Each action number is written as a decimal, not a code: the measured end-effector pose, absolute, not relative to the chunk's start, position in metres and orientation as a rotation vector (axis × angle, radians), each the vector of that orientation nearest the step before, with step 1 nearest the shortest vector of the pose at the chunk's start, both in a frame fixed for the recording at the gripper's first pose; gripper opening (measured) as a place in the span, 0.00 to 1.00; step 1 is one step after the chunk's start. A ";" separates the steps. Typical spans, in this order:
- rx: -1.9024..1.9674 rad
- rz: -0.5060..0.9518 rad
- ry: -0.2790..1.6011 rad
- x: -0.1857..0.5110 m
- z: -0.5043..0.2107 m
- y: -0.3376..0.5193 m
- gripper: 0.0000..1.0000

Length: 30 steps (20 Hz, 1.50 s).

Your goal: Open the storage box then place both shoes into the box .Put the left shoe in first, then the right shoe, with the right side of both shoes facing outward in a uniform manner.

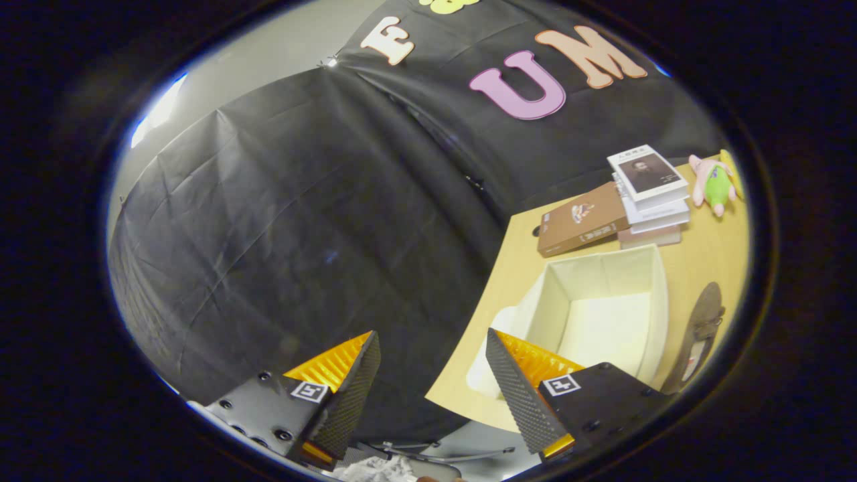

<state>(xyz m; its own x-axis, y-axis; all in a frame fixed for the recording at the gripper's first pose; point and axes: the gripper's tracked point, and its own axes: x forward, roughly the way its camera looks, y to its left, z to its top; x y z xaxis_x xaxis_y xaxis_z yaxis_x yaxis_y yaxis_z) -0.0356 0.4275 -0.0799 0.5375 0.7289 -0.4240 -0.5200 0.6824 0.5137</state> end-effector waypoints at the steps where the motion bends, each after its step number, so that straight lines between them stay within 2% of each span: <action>1: 0.336 0.743 0.656 -0.030 -0.079 0.414 1.00; 14: 0.159 0.456 0.722 0.017 -0.113 0.228 1.00; 22: 0.087 0.243 0.891 0.021 -0.182 0.121 0.98; 30: 0.015 0.164 1.055 0.024 -0.256 0.071 0.98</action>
